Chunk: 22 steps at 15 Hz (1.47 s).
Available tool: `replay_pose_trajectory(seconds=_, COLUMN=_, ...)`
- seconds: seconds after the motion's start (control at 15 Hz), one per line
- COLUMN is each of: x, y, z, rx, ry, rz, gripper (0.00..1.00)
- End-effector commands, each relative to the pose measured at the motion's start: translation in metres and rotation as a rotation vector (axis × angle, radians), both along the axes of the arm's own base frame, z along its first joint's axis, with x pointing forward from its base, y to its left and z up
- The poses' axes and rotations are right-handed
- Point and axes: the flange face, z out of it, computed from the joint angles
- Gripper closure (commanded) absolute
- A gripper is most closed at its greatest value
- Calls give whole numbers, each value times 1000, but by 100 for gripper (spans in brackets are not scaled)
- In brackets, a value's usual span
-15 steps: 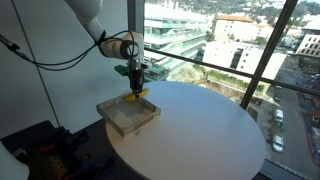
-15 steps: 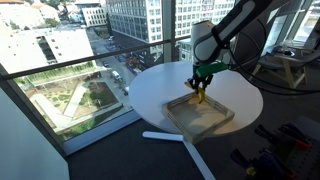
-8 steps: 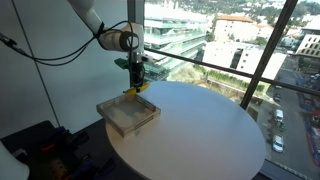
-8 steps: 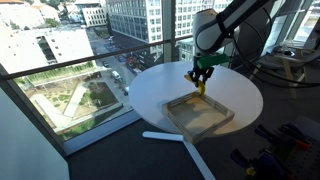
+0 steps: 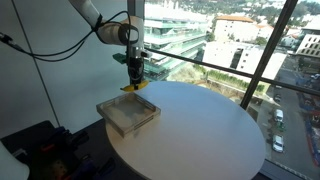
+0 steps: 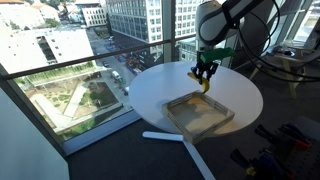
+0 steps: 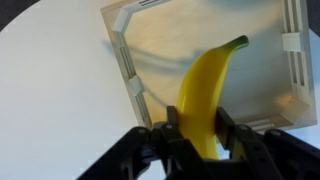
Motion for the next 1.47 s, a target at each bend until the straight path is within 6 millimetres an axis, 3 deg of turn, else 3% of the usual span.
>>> replay_pose_trajectory(seconds=0.0, x=-13, y=-6, z=19, rx=8, ry=2, rz=-24, gripper=84)
replay_pose_trajectory(seconds=0.67, x=-32, y=-37, z=32, rx=18, ry=12, rz=-87, gripper=84)
replay_pose_trajectory(seconds=1.4, x=-41, y=-82, z=34, rx=14, ry=2, rz=-159, gripper=84)
